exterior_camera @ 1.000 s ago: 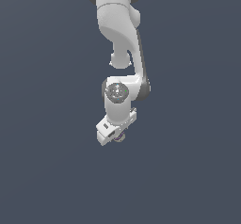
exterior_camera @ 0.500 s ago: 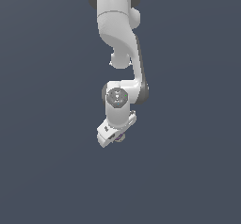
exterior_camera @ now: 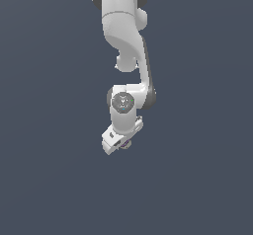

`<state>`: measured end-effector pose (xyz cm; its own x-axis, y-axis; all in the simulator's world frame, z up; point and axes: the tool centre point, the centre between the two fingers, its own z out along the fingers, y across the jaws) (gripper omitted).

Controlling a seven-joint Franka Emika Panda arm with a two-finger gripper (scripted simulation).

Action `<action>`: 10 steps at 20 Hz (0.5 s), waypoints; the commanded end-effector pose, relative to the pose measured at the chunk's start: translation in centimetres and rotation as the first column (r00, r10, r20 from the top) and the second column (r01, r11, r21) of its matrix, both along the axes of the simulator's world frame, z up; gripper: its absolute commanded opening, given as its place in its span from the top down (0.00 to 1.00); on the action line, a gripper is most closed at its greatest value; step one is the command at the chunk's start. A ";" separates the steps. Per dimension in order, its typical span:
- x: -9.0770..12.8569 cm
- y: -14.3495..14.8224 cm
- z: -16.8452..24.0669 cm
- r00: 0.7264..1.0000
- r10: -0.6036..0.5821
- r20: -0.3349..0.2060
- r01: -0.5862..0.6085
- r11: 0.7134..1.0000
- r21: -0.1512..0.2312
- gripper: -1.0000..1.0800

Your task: Pick up the object and move it to a goal position.

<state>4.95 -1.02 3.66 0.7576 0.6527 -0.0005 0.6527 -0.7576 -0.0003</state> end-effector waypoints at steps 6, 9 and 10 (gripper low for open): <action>-0.2 -2.7 0.5 1.000 0.000 0.000 0.000 1.000 0.000 1.00; -0.3 -5.1 0.9 1.000 0.000 0.000 0.000 1.000 0.000 1.00; -0.4 -6.0 1.1 1.000 0.000 0.000 0.000 1.000 0.000 1.00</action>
<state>4.62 -5.62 4.41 0.7570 0.6534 -0.0013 0.6534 -0.7570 -0.0015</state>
